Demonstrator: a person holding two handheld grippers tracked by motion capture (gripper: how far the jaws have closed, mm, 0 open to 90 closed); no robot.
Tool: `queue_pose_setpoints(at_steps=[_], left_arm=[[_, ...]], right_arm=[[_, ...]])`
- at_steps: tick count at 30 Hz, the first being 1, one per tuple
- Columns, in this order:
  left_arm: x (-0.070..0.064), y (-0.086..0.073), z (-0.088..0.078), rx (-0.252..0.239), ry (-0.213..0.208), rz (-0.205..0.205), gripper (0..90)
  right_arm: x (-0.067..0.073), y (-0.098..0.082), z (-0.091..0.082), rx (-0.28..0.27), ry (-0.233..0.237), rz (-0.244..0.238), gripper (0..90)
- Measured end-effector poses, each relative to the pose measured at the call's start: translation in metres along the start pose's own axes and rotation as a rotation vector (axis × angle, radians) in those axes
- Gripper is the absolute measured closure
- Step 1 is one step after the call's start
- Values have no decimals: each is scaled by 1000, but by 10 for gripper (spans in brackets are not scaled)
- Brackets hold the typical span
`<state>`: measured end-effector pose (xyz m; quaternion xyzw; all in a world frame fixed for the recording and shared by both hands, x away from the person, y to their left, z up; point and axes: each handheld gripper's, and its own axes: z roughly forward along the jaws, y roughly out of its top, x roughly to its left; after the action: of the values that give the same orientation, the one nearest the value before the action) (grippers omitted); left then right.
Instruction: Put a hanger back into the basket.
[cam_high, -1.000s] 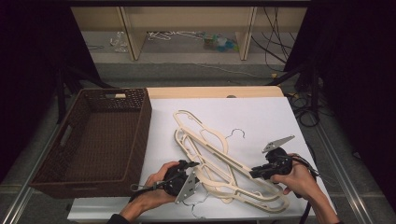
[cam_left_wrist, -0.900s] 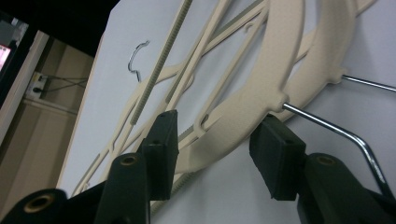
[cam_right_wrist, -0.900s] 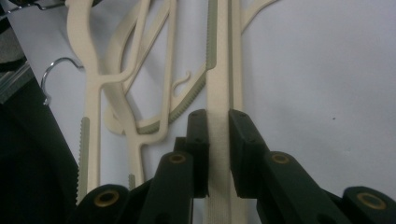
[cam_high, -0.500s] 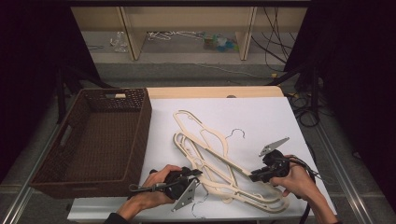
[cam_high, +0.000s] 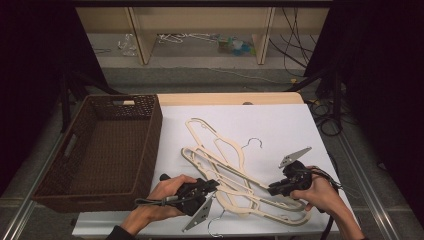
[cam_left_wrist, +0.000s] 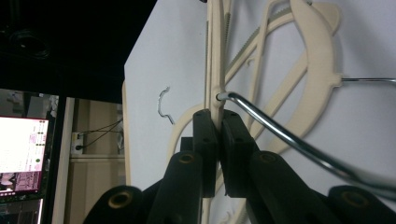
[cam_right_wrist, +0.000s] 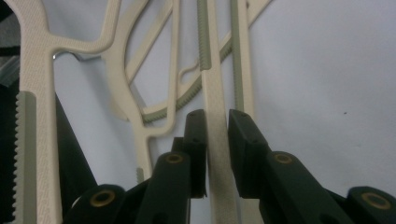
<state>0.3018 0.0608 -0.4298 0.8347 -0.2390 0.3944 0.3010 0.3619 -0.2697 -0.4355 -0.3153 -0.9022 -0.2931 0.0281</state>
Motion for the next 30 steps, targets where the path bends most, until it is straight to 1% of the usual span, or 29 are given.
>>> queue_pose_setpoints(at_steps=[1,2,3,4,5,6,7,8,9,10,11,12,13,14,15,16,17,18,20,21,22,23,24,25,26,27,28,29,30], left_arm=[[1,1,-1,1,-1,-5,856],[5,2,-3,19,-7,21,857],[7,3,-5,24,-5,27,857],[9,4,-7,30,-3,32,856],[10,4,-7,29,-1,29,857],[10,4,-7,29,-1,29,857],[14,5,-10,34,16,31,856],[15,5,-11,34,20,28,857],[15,5,-11,34,20,28,857],[18,5,-13,32,37,25,857],[19,5,-15,28,48,16,856],[23,7,-20,42,53,33,857],[25,8,-23,51,52,41,857],[25,8,-23,51,52,41,857],[26,10,-27,60,55,47,857],[28,13,-33,62,54,32,857],[28,13,-33,62,54,32,857],[30,15,-37,55,51,17,857],[33,19,-42,53,40,-5,857],[35,22,-45,39,43,-38,857],[35,22,-45,39,43,-38,857],[38,23,-49,45,37,-46,857],[40,23,-52,19,42,-93,857],[40,23,-52,19,42,-93,856],[44,23,-57,8,32,-154,857],[48,22,-60,17,25,-170,857],[48,22,-60,17,25,-170,855],[51,21,-62,6,20,-211,855],[52,21,-63,-6,17,-258,850]], right_arm=[[0,0,-2,-10,6,8,733],[0,0,-3,-20,14,-3,705],[0,0,-6,-39,5,-4,656],[1,0,-9,-54,-16,12,635],[1,0,-14,-58,-25,10,615],[1,0,-14,-58,-25,10,615],[4,3,-27,-128,-57,38,517],[5,5,-35,-169,-68,54,487],[6,6,-40,-200,-66,73,473],[6,6,-40,-200,-66,73,473],[5,7,-49,-252,-88,68,440],[4,6,-60,-295,-86,74,412],[3,5,-64,-310,-94,80,401],[3,5,-64,-310,-94,80,401],[2,4,-68,-333,-104,93,387],[-1,-1,-74,-362,-128,105,359],[-1,-1,-74,-362,-128,105,359],[-4,-4,-74,-375,-174,110,335],[-5,-5,-74,-380,-183,113,335],[-8,-8,-73,-404,-216,119,324],[-8,-8,-73,-404,-216,119,324],[-8,-9,-74,-406,-221,124,320],[-10,-12,-76,-400,-243,114,306],[-10,-12,-76,-400,-243,114,306],[-13,-17,-79,-403,-268,113,305],[-14,-20,-80,-408,-283,128,305],[-14,-20,-80,-408,-283,128,305],[-15,-24,-81,-424,-297,144,300],[-17,-29,-83,-430,-293,161,300]])
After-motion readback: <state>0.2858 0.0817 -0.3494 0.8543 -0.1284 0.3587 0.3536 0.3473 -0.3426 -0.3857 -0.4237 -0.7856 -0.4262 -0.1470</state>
